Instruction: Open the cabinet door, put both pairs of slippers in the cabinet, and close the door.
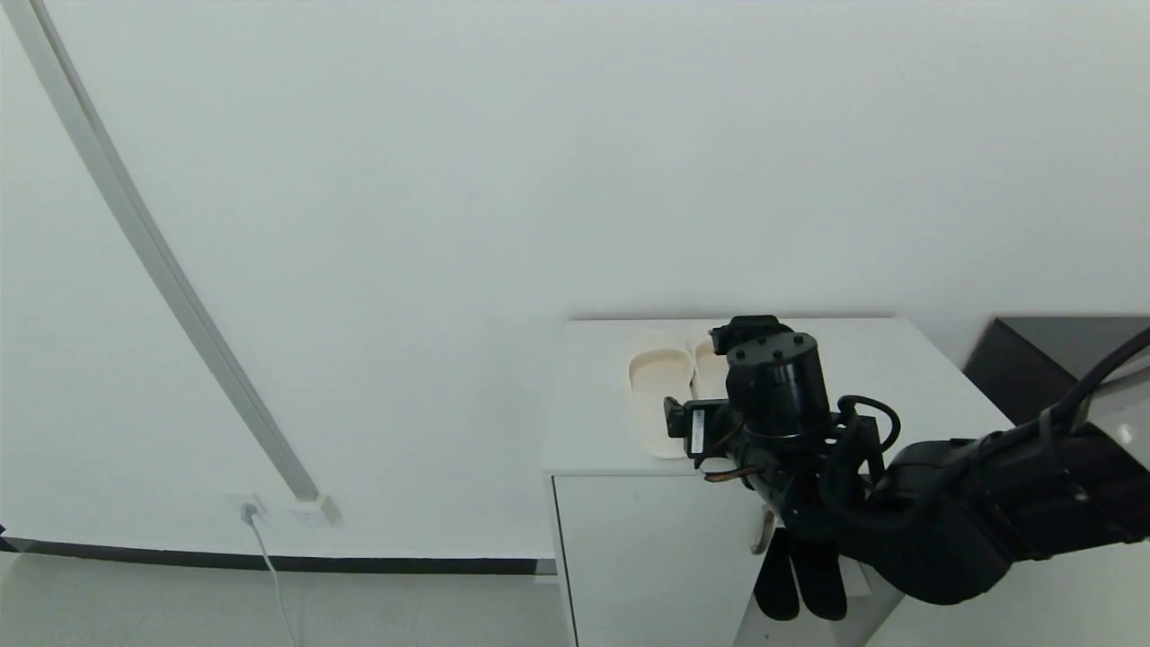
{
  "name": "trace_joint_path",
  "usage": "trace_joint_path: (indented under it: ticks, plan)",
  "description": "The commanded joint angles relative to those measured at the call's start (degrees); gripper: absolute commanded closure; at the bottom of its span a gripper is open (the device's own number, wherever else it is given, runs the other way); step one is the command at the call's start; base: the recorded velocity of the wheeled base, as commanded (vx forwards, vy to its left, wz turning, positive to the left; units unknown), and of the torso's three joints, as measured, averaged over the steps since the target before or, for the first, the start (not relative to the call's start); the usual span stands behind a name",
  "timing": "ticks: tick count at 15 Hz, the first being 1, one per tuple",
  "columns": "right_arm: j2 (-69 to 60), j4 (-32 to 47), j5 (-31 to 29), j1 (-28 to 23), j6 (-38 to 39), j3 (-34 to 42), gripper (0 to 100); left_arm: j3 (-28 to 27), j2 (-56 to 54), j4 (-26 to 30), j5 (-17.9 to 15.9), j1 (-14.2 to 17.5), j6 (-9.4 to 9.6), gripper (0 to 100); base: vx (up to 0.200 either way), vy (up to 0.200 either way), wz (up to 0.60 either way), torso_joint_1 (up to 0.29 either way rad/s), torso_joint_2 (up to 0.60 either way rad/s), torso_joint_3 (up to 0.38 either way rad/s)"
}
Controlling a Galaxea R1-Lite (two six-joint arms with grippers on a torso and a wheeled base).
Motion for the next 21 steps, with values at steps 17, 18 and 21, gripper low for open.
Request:
trace_joint_path:
  ticks: [17,18,21]
  plan:
    - [8.63,-2.84,0.39,-3.79,-1.46,-5.62,0,0.01,0.07,-0.01,0.18,-0.01,-0.19,100,0.0,0.0,0.0,0.0,0.0,0.0]
    - [9.51,-2.84,0.39,-3.97,-1.46,-6.5,0,0.01,0.07,-0.01,0.18,-0.01,-0.19,100,0.0,0.0,0.0,0.0,0.0,0.0]
    - [12.93,-3.37,1.62,-5.55,-1.99,-10.28,0,0.01,0.07,-0.01,0.18,-0.01,-0.19,100,0.0,0.0,0.0,0.0,0.0,0.0]
